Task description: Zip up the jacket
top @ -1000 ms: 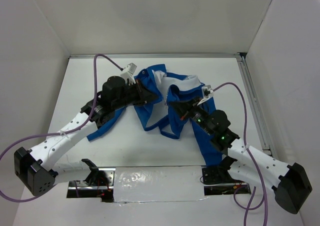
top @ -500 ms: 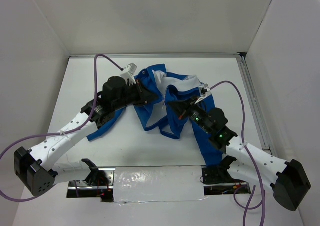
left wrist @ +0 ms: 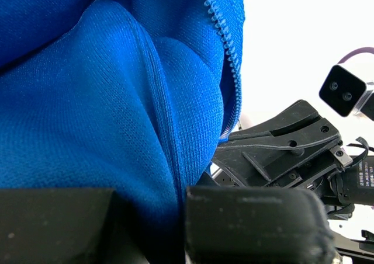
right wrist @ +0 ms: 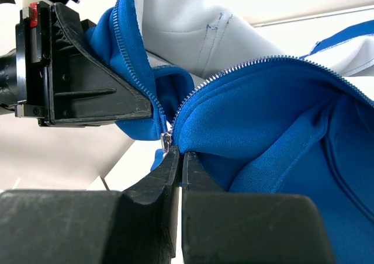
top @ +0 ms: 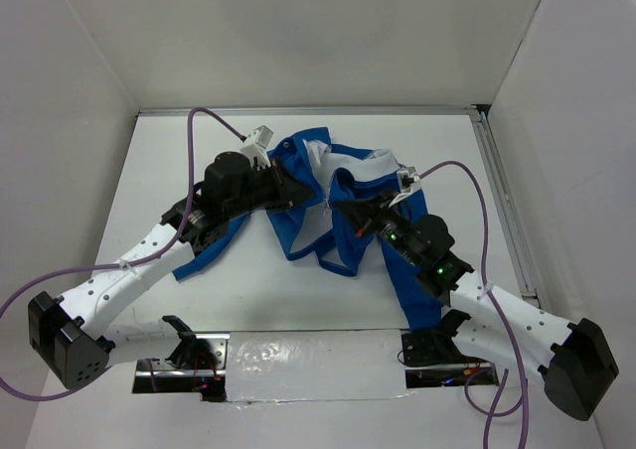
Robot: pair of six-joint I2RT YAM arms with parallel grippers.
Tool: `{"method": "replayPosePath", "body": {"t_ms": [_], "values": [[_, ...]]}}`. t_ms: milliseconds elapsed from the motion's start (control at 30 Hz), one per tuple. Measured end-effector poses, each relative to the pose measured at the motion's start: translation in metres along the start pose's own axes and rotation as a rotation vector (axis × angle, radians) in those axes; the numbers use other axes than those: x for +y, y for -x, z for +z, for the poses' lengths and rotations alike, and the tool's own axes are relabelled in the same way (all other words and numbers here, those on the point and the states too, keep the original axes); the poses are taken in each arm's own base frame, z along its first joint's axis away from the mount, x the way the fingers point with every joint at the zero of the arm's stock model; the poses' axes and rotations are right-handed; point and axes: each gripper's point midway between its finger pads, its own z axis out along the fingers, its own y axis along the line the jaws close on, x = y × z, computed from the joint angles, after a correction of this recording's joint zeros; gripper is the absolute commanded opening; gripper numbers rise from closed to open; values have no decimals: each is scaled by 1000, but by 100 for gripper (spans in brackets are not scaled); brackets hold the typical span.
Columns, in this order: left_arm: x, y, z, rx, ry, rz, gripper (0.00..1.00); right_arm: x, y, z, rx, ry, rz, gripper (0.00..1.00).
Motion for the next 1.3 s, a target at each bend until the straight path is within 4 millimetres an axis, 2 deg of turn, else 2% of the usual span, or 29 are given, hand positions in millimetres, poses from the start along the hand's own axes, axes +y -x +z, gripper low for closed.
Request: {"method": "replayPosePath", "body": {"t_ms": [667, 1033, 1300], "values": [[4, -8, 5, 35, 4, 1, 0, -6, 2, 5, -18, -27, 2, 0], [21, -18, 21, 100, 68, 46, 0, -7, -1, 11, -4, -24, -14, 0], [27, -39, 26, 168, 92, 77, 0, -5, 2, 15, -29, -15, 2, 0]]}}
